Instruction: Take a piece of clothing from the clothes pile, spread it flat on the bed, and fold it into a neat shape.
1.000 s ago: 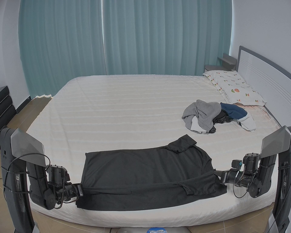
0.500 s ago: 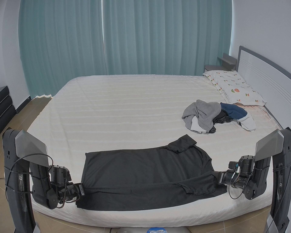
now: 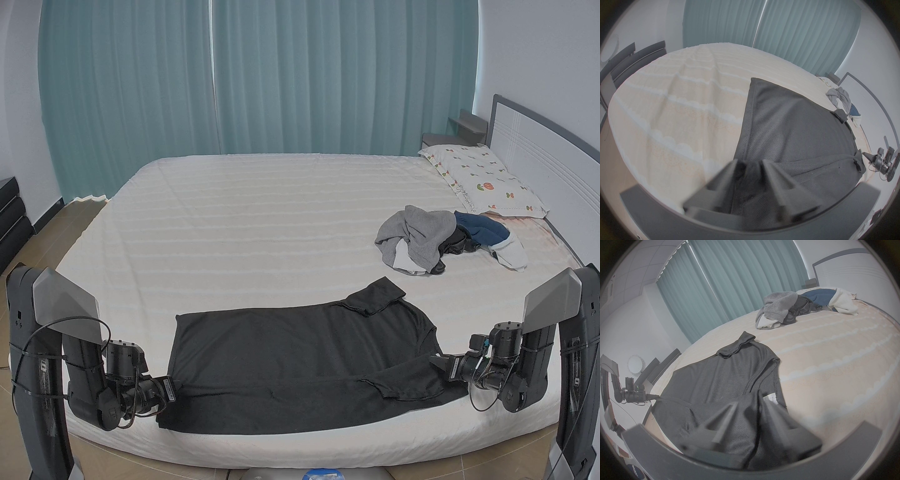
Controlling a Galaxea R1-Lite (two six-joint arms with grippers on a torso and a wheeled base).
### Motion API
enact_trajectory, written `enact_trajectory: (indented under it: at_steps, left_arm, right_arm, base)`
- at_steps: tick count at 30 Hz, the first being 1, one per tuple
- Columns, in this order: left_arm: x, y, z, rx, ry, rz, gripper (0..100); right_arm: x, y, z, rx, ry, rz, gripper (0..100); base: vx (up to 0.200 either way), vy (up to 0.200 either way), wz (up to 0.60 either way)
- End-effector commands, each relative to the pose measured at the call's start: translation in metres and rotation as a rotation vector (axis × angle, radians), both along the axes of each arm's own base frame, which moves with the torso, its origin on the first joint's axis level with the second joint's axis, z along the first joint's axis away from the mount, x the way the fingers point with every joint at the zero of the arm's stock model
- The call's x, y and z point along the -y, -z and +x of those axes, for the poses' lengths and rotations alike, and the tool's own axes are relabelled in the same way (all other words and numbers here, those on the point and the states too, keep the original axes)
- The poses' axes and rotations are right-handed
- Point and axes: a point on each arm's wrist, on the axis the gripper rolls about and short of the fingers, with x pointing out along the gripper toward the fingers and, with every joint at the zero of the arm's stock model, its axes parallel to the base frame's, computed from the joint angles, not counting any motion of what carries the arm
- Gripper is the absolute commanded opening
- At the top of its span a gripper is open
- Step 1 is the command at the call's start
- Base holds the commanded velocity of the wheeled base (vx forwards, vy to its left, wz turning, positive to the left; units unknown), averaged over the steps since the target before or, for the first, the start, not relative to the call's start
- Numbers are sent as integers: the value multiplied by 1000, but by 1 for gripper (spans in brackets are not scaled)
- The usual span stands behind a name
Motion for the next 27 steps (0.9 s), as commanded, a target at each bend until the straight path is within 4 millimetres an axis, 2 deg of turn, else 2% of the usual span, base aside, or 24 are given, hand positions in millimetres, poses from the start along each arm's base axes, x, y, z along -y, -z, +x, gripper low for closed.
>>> enact_trajectory:
  at_steps: [1, 6, 12, 17, 21, 25, 27]
  left_arm:
    - [0, -1, 2, 8, -4, -6, 100]
    - [-2, -3, 1, 12, -21, -14, 100]
    - [-14, -19, 3, 58, -89, -92, 100]
    - [-28, -28, 5, 91, -120, -191, 100]
    - [-27, -32, 6, 101, -135, -236, 100]
    - [-26, -34, 5, 144, -105, -262, 100]
    - [-27, -33, 6, 144, -109, -265, 100]
  right_arm:
    - [0, -1, 0, 7, 4, 9, 100]
    - [1, -9, 5, 9, 53, 90, 100]
    - [5, -16, 15, -2, 148, 245, 100]
    - [12, -13, 18, -45, 209, 346, 100]
    - [15, -11, 22, -52, 211, 364, 100]
    - [11, 3, 25, -107, 215, 408, 100]
    - [11, 2, 27, -104, 220, 424, 100]
  base:
    - [0, 0, 0]
    - [0, 0, 0]
    - [0, 0, 0]
    - [0, 0, 0]
    - [0, 0, 0]
    - [0, 0, 0]
    - [0, 0, 0]
